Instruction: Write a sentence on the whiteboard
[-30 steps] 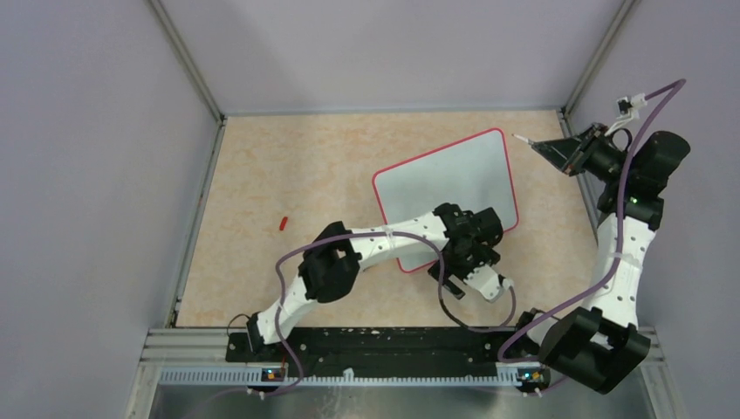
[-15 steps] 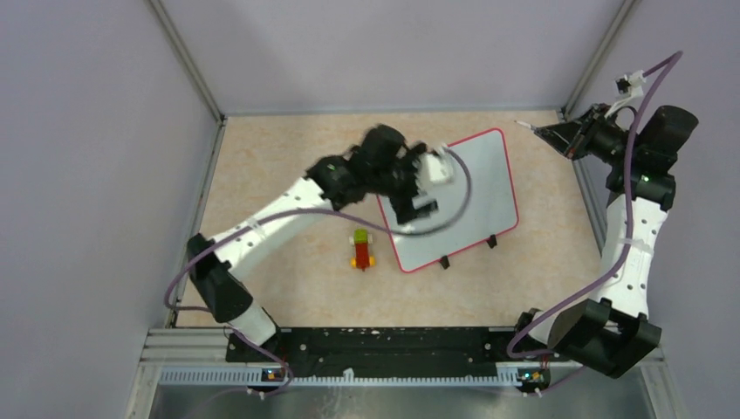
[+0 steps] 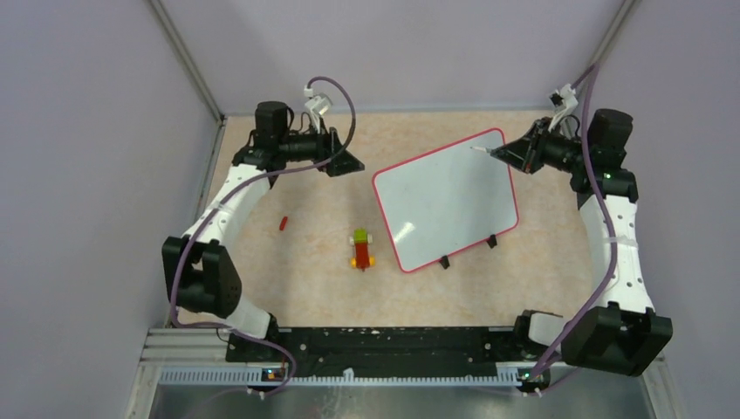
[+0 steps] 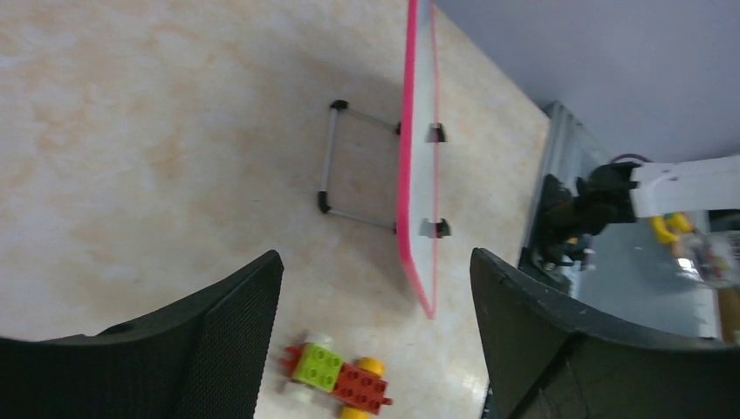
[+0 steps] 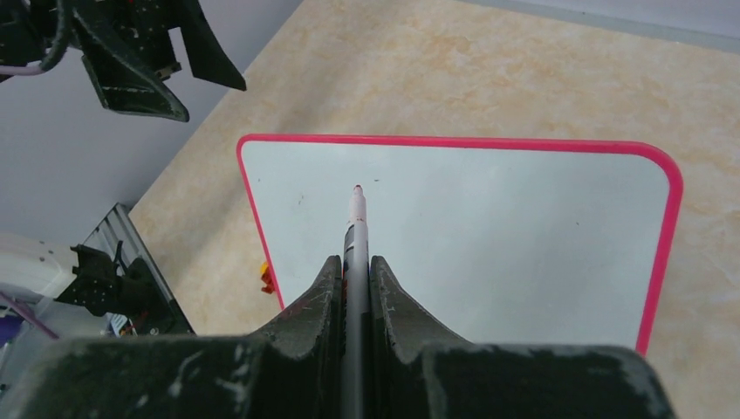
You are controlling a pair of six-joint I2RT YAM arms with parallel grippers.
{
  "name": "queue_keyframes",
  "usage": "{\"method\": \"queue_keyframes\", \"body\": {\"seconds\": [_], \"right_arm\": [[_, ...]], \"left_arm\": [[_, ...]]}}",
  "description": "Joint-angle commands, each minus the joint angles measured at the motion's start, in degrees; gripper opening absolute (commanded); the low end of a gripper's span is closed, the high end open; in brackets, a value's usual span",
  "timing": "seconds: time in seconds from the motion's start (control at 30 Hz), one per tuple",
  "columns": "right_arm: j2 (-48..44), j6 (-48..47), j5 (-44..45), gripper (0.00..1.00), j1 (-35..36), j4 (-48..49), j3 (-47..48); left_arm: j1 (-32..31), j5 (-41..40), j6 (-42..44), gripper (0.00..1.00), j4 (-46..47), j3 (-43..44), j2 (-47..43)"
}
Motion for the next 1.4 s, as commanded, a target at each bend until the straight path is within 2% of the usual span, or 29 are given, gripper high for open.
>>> {"method": "queue_keyframes", "body": {"seconds": [0.0,0.1,0.2,0.37,0.53,0.7,0.8,1.03,1.23,1.37], "right_arm": [[-2.1,-5.4,1.0,0.0,3.3,-1.3,-0.3],[-2.3,-8.0,1.0,0.0,5.0,-2.9,-0.9],[-2.5,-9.6,0.8,0.0,6.3,-4.4,-1.1],[-3.4,-10.3,0.5,0.0,7.1,-5.2,-1.6],[-4.0,-11.2,0.4,0.0,7.8,-6.5,-1.9],[-4.2,-12.4,0.2,0.0,8.2,-7.8,-2.0],[-4.3,-13.1,0.1,0.0,8.8,-8.6,-2.4],[-5.2,-14.1,1.1,0.0,12.7,-9.0,-3.9],[-5.9,-14.9,4.5,0.0,15.9,-9.0,-4.8],[-6.0,-15.8,6.6,0.0,18.1,-9.1,-5.0]], "left_arm": [[-0.3,15.0,-11.3,0.78,14.8,-3.0,2.4],[-0.9,16.0,-12.1,0.69,15.7,-2.9,4.0],[-2.1,15.0,-12.5,0.65,15.7,-2.9,5.7],[-4.2,14.0,-11.6,0.52,13.8,-0.4,8.7],[-6.6,12.7,-9.9,0.44,11.4,2.9,11.3],[-8.5,11.7,-6.5,0.2,7.3,7.3,14.2],[-9.4,11.7,-4.8,0.1,4.4,9.6,16.3],[-11.0,11.2,-3.1,0.01,2.4,14.2,20.1],[-12.4,9.6,-1.8,0.01,-0.7,17.0,22.3],[-12.5,9.3,1.8,0.0,-6.5,21.7,24.8]]}}
